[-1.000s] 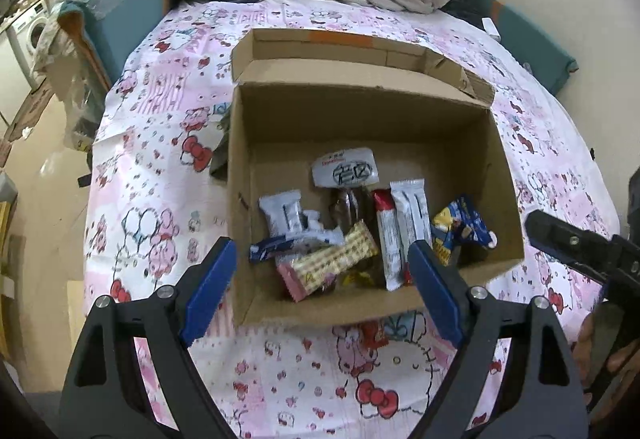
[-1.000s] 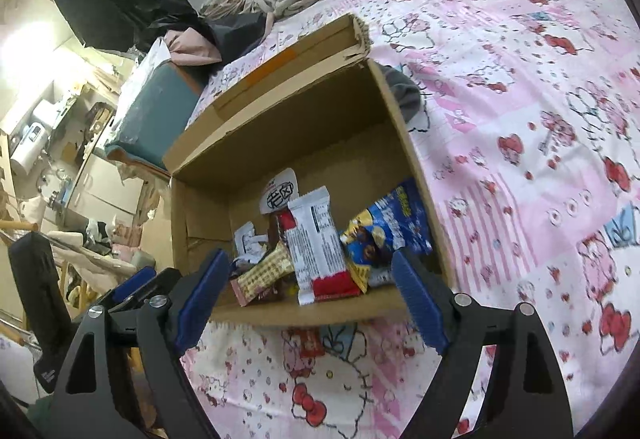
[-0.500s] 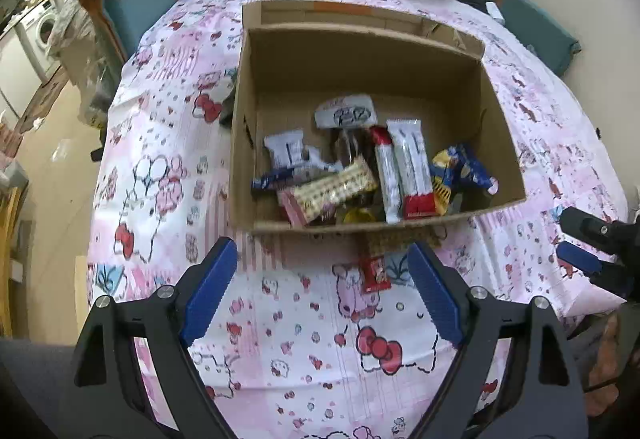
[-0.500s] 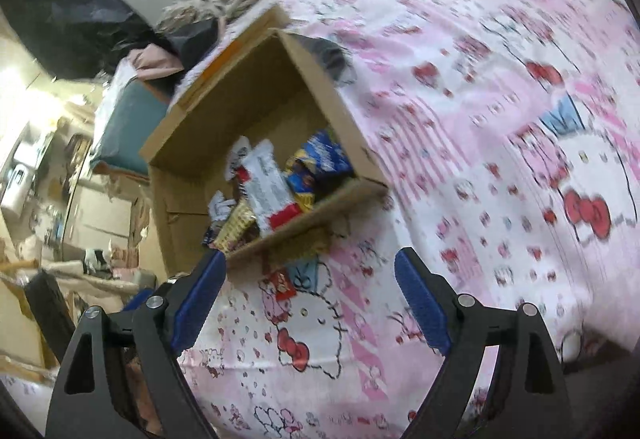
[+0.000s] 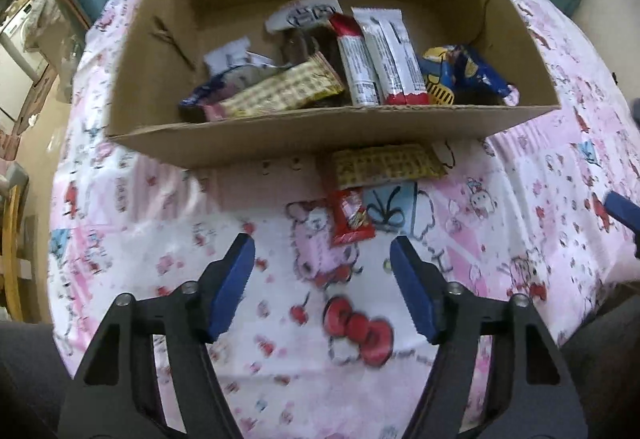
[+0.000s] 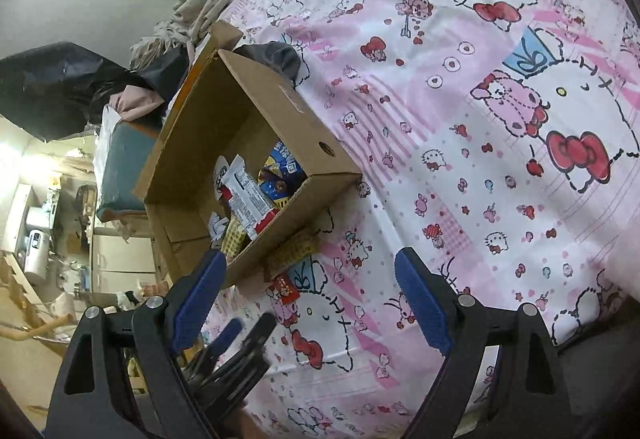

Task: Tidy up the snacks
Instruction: 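Withdraw both open grippers from the box toward the snacks on the sheet, then grasp the small red snack packet on the sheet with the left gripper, then grasp the brown checkered wafer bar with the right gripper while the left holds the red packet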

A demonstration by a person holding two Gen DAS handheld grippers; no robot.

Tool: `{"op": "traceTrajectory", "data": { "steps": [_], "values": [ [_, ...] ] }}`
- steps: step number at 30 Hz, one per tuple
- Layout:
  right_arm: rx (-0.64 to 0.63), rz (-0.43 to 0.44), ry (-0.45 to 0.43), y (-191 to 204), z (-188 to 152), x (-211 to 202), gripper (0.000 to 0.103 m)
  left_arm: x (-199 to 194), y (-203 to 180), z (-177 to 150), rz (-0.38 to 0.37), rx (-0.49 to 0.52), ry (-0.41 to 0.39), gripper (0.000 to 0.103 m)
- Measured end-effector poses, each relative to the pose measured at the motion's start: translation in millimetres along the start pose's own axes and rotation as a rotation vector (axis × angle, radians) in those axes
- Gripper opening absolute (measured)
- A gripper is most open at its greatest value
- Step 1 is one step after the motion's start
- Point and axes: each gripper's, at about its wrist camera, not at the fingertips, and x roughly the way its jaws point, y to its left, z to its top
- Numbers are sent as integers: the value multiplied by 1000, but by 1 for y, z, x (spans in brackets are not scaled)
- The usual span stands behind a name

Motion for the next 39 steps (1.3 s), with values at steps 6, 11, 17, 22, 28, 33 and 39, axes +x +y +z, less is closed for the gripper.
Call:
{"op": "traceTrajectory", "data": {
  "steps": [6,11,17,22,28,33,39],
  "values": [
    [26,22,20,-4,4,2,89,44,-16,15,17,1,63,38],
    [0,-15,25,-2,-1,6,89,46,-21,21,6,51,64,11],
    [-24,-40,18,4,-2,10,89,29,-8,5,-125,63,75,9],
    [-45,-54,17,7,-3,12,89,0,-14,-12,-196,127,66,9],
    [-92,-105,87,11,-10,35,89,-37,24,-8,-126,72,74,9],
    [-189,-173,190,27,-21,79,95,-71,49,3,-114,69,45,9],
    [-461,-313,182,69,-26,133,95,-81,59,4,-115,67,-45,9]
  ]
}}
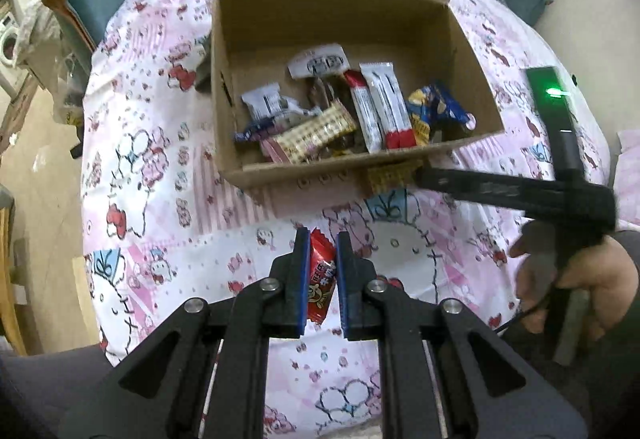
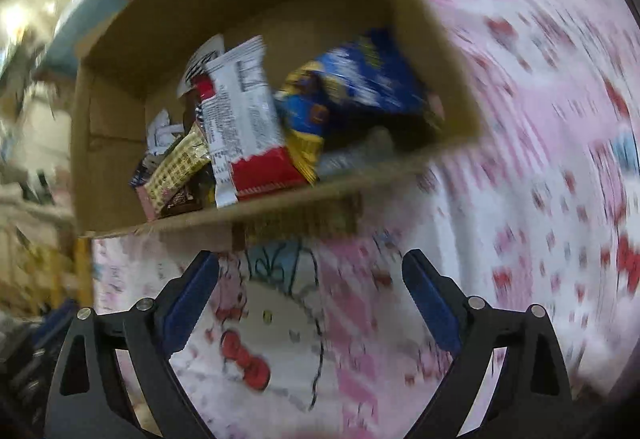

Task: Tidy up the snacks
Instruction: 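Grasp the brown checkered wafer bar with the right gripper while the left holds the red packet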

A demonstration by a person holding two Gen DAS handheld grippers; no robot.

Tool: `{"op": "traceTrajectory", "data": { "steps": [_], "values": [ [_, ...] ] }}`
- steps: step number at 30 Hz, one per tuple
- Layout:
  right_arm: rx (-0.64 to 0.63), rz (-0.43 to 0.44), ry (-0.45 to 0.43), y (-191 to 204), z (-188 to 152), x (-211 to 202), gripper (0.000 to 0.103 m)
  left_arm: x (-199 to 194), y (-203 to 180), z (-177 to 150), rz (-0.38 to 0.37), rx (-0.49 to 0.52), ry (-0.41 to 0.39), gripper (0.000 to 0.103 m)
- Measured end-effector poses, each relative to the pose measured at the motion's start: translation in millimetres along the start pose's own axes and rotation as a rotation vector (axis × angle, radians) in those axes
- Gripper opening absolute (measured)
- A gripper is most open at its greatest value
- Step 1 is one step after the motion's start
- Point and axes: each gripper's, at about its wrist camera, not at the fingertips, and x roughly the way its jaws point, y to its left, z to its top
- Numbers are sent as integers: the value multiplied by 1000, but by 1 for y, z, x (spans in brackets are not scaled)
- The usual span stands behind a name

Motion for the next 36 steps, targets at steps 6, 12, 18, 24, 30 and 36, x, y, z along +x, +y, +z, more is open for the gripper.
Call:
{"op": "traceTrajectory", "data": {
  "steps": [6,12,18,24,30,36],
  "values": [
    [-92,-85,34,18,10,40,95,-4,3,4,-33,-25,-11,9],
    [-134,-81,36,22,14,50,75,1,7,6,-67,-61,16,9],
    [-251,-33,93,43,1,53,45,4,8,8,-69,-79,31,9],
    [-331,48,238,64,-46,48,41,-1,16,12,-61,-111,9,10],
    [-331,129,287,73,-87,25,43,-9,27,13,-19,-137,-21,9],
    [-193,68,137,46,-67,-8,62,-15,51,10,1,-228,-29,9]
  ]
}}
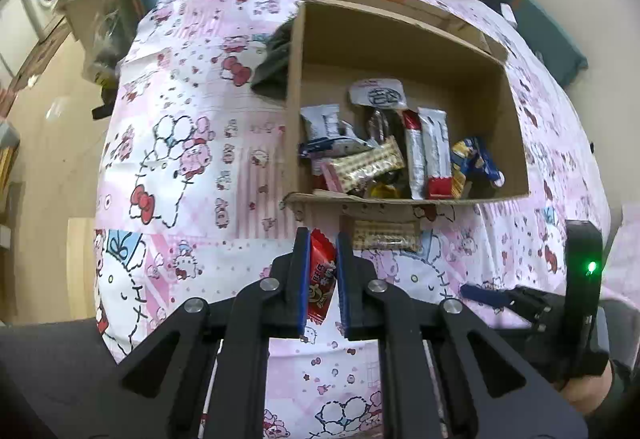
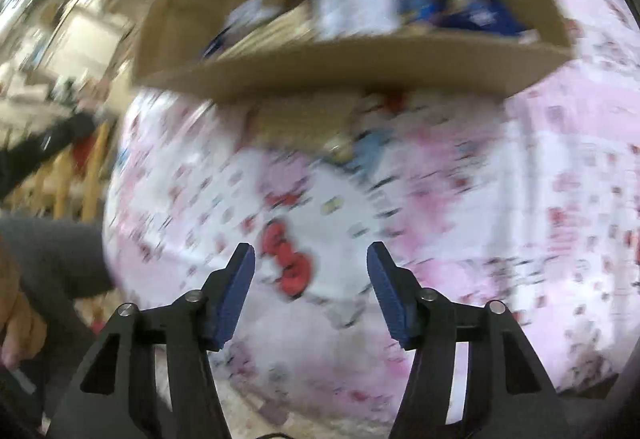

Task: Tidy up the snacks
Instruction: 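Grasp the brown checkered wafer bar with the right gripper while the left holds the red packet, then carry the red packet and wafer bar into the box and open both grippers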

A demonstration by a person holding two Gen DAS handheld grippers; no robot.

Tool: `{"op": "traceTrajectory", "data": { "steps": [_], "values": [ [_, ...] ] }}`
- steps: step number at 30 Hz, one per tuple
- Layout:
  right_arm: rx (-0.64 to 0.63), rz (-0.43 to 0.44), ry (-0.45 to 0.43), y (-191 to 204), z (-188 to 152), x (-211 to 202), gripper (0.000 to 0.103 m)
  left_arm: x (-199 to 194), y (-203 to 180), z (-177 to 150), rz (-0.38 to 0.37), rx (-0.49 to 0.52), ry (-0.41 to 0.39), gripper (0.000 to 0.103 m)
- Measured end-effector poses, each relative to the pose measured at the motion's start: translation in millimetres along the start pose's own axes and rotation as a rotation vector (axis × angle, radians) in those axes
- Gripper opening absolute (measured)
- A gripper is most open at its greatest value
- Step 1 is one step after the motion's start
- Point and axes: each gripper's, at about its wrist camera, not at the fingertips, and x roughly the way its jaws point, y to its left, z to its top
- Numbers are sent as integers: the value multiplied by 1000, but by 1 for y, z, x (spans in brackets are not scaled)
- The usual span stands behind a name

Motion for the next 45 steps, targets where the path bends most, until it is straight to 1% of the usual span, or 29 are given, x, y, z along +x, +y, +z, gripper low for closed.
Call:
{"op": "traceTrajectory", "data": {
  "steps": [2,3,4,5,7,8,11,13,15,18,20,21,22,23,27,29,32,35,36,38,42,45],
  "values": [
    [22,-13,-22,-11,8,0,62,-1,3,1,2,-8,-5,10],
    [16,-21,-31,-9,14,0,62,-1,3,1,3,-12,-7,10],
    [-16,-51,-46,-7,24,2,62,-1,3,2,3,-14,-7,9],
    [-57,-67,-52,-2,32,6,62,0,3,2,2,-15,-6,10],
    [-171,-63,-51,12,47,11,62,0,3,3,1,-18,-9,10],
    [-208,-65,-54,20,50,16,62,-1,3,3,2,-18,-13,9],
    [-351,-114,-60,44,62,35,62,-3,4,4,10,-18,-26,9],
    [-423,-140,-39,54,69,51,62,-2,5,4,15,-22,-26,10],
    [-435,-121,1,54,73,64,62,-1,6,5,18,-24,-20,9],
    [-470,-132,34,54,74,74,63,4,6,5,40,-13,-7,10],
    [-491,-141,48,56,74,74,58,7,8,6,36,-27,3,10],
    [-496,-132,68,55,73,73,48,7,8,6,37,-31,5,10],
    [-501,-128,77,57,71,74,35,8,9,6,39,-31,3,10],
    [-503,-127,91,56,68,73,29,7,8,7,39,-28,0,10],
    [-453,-81,152,41,55,61,28,7,4,7,53,-8,-11,10],
    [-425,-72,159,36,46,55,28,8,3,7,58,-5,-8,10],
    [-356,-33,159,27,36,44,28,10,3,7,65,-2,-6,10],
    [-338,-23,141,23,27,27,28,10,3,7,73,5,-10,10],
    [-336,-22,134,13,24,16,28,10,3,7,76,8,-11,10],
    [-314,2,111,14,23,3,28,12,2,6,87,18,-12,10],
    [-267,47,54,11,19,-30,28,14,4,3,105,23,-7,10],
    [-222,85,-2,4,11,-60,28,14,3,-1,94,28,-2,10]
  ]
}}
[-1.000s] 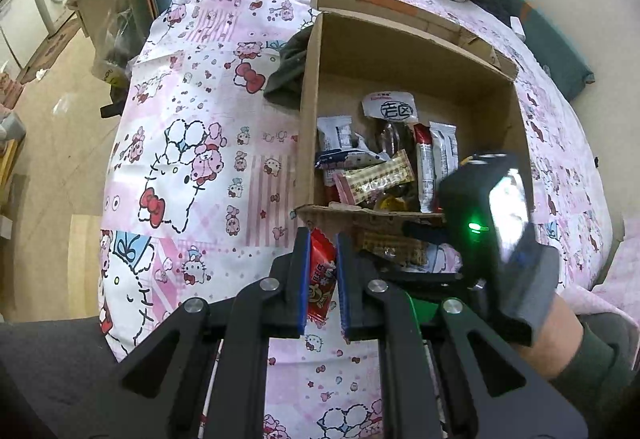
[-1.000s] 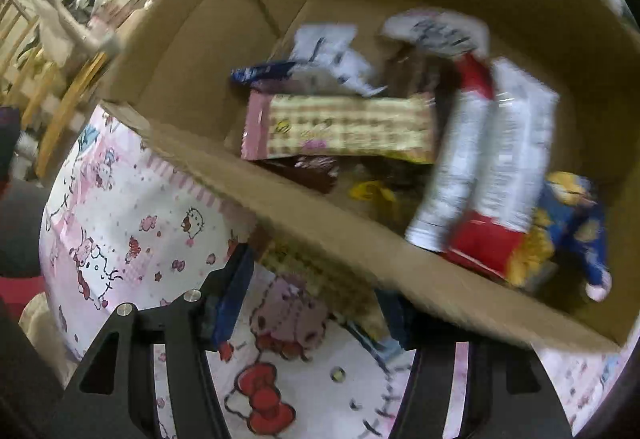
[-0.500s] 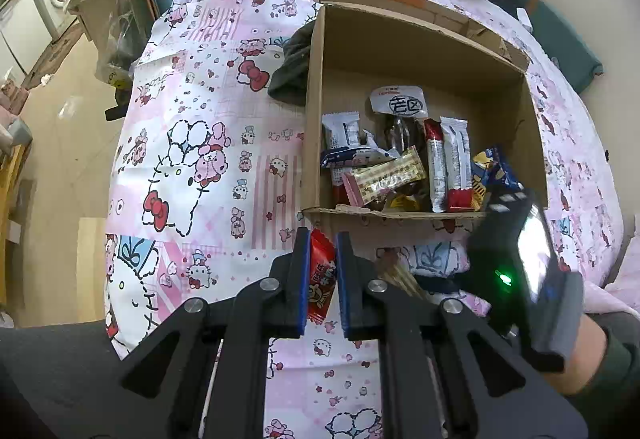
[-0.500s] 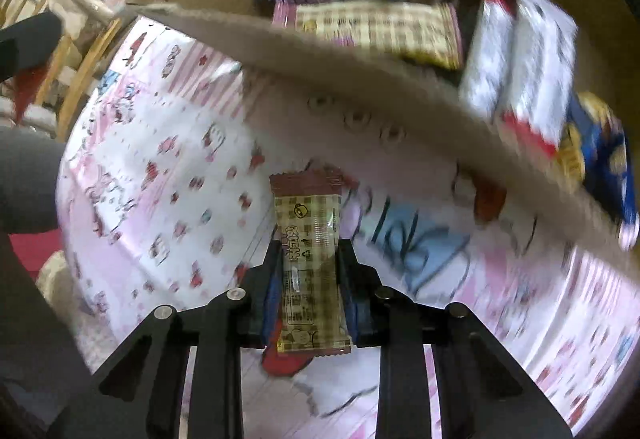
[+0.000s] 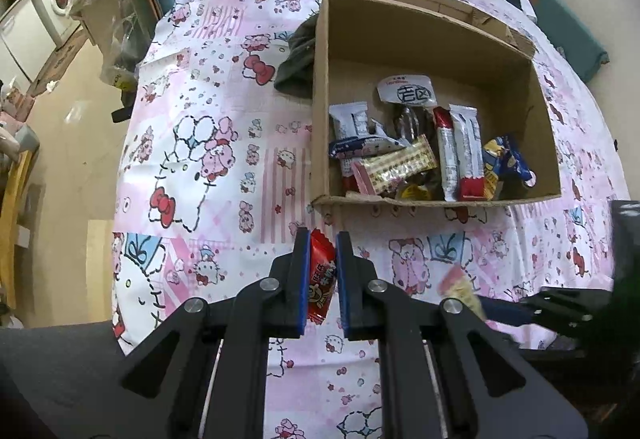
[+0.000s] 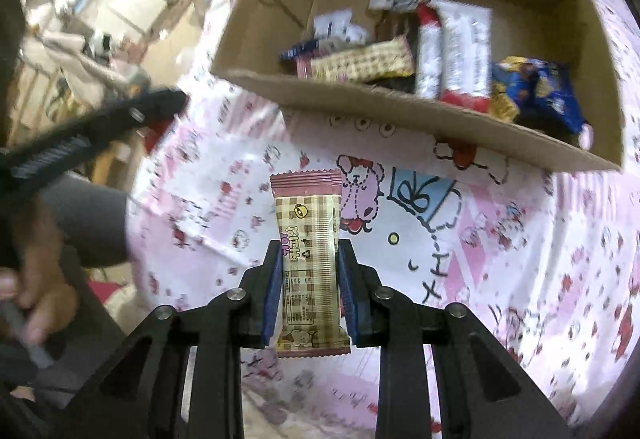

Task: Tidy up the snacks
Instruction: 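Carry the red packet and wafer bar into the box and open both grippers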

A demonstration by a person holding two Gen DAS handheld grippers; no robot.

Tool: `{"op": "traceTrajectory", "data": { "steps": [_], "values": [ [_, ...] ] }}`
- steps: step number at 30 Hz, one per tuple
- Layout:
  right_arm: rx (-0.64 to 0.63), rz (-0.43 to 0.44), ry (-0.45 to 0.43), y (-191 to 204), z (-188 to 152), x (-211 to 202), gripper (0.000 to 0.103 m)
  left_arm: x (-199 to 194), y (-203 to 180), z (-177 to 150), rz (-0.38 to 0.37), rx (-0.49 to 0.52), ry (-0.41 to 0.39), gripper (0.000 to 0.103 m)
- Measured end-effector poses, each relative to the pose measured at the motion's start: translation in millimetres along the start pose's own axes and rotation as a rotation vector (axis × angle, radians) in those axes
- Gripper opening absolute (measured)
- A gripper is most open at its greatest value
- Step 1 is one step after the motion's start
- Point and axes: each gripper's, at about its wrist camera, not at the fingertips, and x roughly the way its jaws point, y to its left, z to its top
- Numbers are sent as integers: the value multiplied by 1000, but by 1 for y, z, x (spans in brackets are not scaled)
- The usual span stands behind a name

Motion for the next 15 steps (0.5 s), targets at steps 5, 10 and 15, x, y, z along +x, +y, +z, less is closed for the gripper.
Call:
{"op": "traceTrajectory", "data": {
  "steps": [5,10,15],
  "values": [
    [60,55,-117,4,-6,-24,28,-6,-9,-6,17,52,-31,9],
    [111,119,-288,0,-9,-53,28,-16,-16,-5,44,80,-82,9],
    [167,150,-445,-15,-6,-83,28,-31,-16,10,58,62,-148,9]
  ]
}}
